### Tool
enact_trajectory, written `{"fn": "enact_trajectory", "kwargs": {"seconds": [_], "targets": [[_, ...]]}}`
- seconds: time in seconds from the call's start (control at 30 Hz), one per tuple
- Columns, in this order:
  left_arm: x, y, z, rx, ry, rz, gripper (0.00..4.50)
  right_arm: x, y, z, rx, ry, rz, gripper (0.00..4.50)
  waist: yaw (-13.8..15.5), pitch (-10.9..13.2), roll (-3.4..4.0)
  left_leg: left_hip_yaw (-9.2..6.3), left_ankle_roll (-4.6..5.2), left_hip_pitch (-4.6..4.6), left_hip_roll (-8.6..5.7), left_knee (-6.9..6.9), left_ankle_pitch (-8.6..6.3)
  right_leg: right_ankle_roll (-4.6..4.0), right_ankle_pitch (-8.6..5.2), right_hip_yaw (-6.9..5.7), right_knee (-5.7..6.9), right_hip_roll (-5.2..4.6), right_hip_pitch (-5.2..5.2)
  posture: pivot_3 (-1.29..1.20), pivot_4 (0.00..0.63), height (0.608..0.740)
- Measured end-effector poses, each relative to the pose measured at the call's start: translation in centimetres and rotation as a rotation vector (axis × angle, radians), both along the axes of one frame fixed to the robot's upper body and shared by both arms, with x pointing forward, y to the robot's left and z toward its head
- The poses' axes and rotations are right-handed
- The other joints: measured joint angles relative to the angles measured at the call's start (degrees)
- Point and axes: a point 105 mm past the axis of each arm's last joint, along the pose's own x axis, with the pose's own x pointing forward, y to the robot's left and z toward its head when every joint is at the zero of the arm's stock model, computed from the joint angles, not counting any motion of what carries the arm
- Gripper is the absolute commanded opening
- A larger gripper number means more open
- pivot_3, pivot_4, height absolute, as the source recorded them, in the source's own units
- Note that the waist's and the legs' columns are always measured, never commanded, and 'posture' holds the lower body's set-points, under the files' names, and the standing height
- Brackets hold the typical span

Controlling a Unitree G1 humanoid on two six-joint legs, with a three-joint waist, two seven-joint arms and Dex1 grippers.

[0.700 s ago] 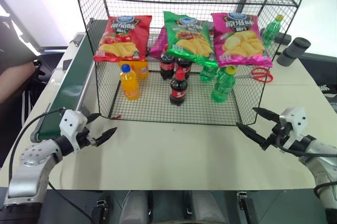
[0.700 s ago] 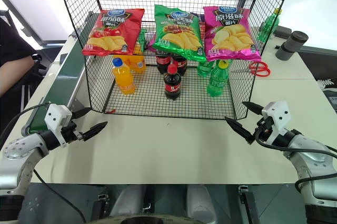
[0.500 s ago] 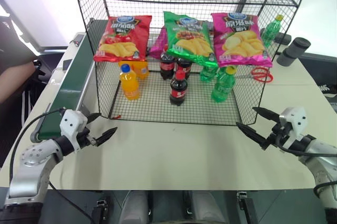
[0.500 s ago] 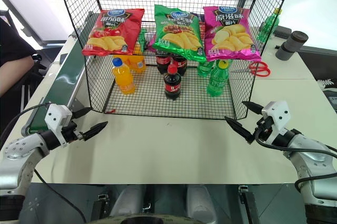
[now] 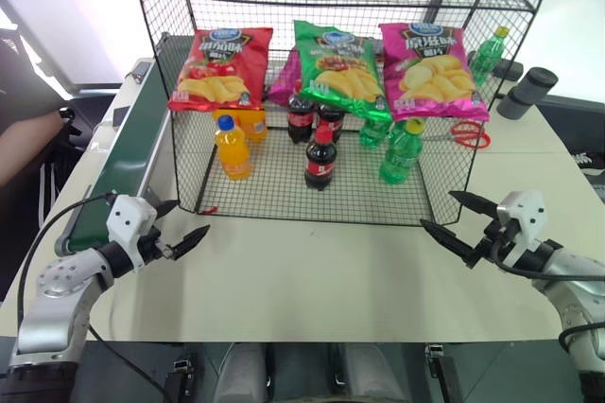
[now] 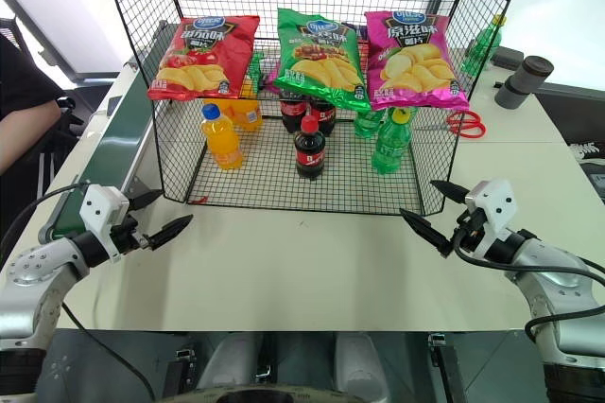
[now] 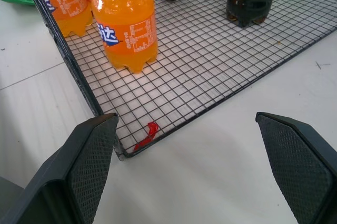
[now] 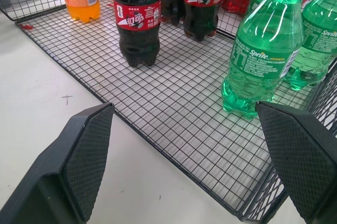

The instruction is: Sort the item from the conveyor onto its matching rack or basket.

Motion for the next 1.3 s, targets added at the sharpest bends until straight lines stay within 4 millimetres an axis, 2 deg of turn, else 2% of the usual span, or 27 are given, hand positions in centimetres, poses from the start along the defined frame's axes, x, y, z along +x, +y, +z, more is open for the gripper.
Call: {"fn": "enact_trajectory", "kwargs": {"seconds": [1.3], "targets": [[0.49,-0.22,0.25,-0.006,-0.019,0.015,4.50,0.41,0.89,-0.32,0.014,0.006,0.013,4.45,0.0,0.0,-0.01,0.01,0.00,0.00,0.00,0.02,0.00,0.01,0.01,0.00,0.01,0.04,0.01,0.00,0.150,0.740]]}}
